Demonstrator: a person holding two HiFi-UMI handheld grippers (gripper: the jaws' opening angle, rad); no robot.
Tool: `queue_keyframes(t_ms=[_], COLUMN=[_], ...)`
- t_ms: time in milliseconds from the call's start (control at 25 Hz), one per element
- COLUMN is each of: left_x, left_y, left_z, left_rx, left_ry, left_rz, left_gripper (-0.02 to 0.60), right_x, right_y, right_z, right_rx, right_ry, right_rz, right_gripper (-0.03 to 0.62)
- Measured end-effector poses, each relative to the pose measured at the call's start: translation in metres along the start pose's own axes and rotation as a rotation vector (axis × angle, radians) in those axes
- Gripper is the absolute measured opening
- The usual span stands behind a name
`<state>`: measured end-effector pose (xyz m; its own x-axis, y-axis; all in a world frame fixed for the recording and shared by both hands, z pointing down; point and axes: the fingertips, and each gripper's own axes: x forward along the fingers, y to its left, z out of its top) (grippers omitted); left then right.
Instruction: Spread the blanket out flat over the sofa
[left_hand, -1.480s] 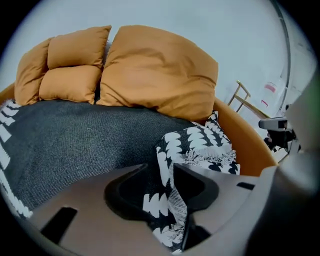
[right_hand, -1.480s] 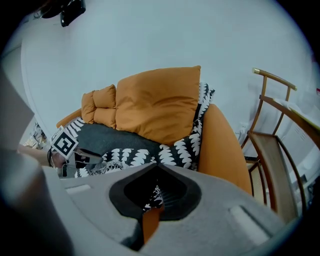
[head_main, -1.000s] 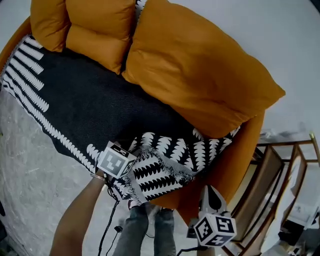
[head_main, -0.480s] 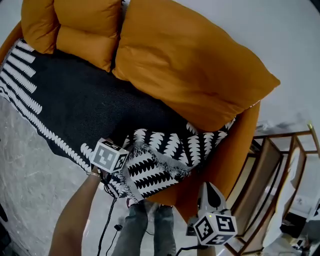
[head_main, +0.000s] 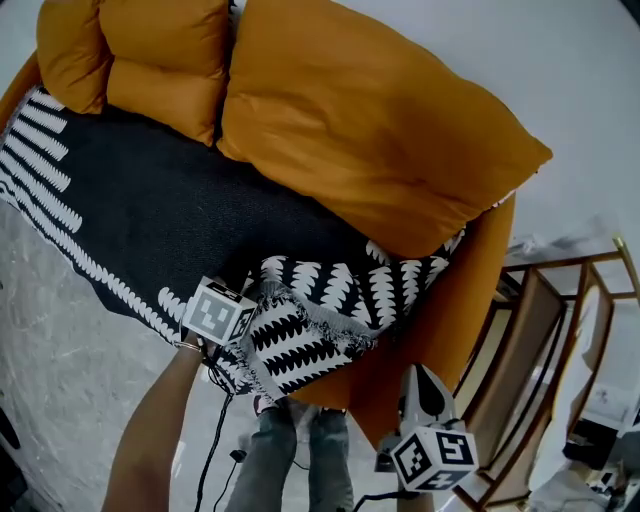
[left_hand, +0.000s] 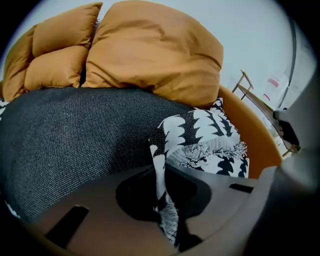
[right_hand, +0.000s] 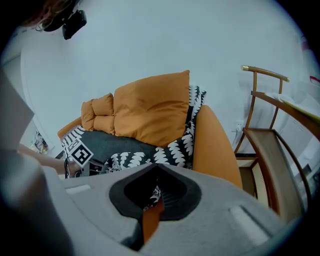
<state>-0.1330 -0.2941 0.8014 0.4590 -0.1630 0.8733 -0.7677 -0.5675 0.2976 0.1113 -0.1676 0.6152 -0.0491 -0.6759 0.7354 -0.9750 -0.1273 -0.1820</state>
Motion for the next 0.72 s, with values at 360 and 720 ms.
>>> queue_keyframes(t_ms=[360, 720], left_x=[-0.005, -0.030], left_y=[-0.003, -0.017], left_z=[0.002, 0.011], left_rx=[-0.015, -0.014], left_ry=[0.000, -0.047], left_rz=[0.006, 0.011], left_gripper=[0.014, 0.012], right_x=[-0.004, -0.020], right_y=[-0.010, -0.035], right_z=[0.005, 0.011], right_rx=[0.001, 0.034], right_ry=[-0.012, -0.024], right_rz=[0.000, -0.044], right_gripper=[0.005, 0.005])
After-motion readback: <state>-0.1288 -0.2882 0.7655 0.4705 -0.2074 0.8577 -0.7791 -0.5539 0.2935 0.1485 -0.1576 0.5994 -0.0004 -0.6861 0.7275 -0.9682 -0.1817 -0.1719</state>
